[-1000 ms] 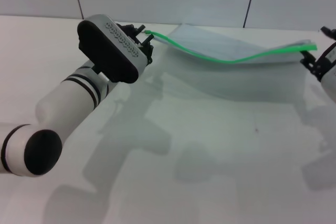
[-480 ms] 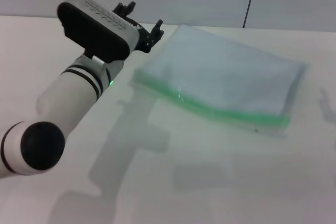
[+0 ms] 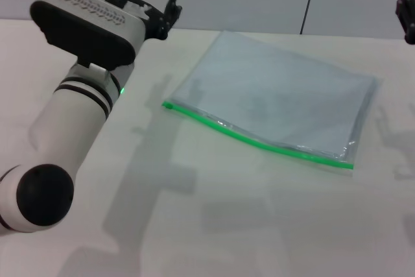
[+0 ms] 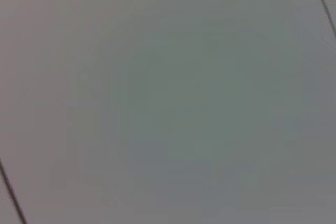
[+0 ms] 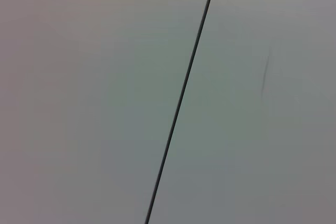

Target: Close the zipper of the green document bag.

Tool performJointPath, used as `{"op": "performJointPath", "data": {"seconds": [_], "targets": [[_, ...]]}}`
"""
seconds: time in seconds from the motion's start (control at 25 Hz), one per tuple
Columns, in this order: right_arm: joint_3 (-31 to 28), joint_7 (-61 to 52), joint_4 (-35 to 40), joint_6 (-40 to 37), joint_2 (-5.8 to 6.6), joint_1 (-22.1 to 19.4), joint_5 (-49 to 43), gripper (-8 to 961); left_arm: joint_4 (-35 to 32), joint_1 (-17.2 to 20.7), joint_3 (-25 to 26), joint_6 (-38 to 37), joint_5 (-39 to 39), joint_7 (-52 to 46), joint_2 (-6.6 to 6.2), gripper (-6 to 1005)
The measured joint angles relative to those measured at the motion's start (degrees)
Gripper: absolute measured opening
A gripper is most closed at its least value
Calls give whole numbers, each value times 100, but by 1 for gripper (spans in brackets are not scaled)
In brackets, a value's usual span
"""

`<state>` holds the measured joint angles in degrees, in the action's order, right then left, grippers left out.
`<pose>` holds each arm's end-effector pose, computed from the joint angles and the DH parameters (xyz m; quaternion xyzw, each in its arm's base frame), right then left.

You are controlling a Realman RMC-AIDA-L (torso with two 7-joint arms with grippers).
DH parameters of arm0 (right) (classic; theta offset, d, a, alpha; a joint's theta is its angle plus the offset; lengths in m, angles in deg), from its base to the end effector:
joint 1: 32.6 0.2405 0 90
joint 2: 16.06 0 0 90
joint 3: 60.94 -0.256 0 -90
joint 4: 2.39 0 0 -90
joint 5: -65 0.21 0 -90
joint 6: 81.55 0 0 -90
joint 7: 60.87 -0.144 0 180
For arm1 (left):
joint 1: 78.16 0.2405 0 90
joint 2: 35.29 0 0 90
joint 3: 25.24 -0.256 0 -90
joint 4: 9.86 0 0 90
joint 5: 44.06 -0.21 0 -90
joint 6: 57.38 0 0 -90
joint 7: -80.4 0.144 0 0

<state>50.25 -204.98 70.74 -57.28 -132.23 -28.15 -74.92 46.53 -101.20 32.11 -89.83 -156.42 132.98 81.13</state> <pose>0.2149 0.3483 0.0247 -0.7224 0.1255 0.2187 0.6439 -0.1907 0.3905 -0.0315 -0.7494 -0.1202 -0.1918 0.6222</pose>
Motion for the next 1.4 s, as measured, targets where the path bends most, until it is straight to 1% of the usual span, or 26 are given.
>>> {"op": "performJointPath", "data": {"seconds": [0.12, 0.24, 0.4, 0.56, 0.76, 1.0, 1.2, 1.4], "targets": [[289, -5, -254, 556, 3, 115, 254, 567, 13, 30, -71, -311, 0, -241, 2, 738], [609, -6, -640, 1096, 4, 335, 588, 566, -18, 47, -270, -828, 0, -580, 2, 737], [953, -7, -1112, 1410, 12, 684, 1110, 565, -127, 31, -421, -1318, 0, -781, 3, 737], [1305, -9, -1588, 1800, 14, 992, 1607, 565, -325, -90, -540, -1446, 102, -920, 5, 736], [1583, -11, -1966, 2547, 7, 1096, 1742, 564, -406, -166, -642, -1454, 315, -979, 2, 735], [1798, -19, -2044, 2607, 16, 1241, 2245, 563, -439, -135, -654, -1462, 351, -1002, 1, 734], [1981, -81, -2099, 2771, 17, 1296, 2314, 562, -436, -170, -660, -1425, 350, -972, 3, 733], [2104, -620, -2375, 2895, 49, 1375, 2320, 561, -533, -219, -740, -1407, 359, -974, 4, 731]]}}
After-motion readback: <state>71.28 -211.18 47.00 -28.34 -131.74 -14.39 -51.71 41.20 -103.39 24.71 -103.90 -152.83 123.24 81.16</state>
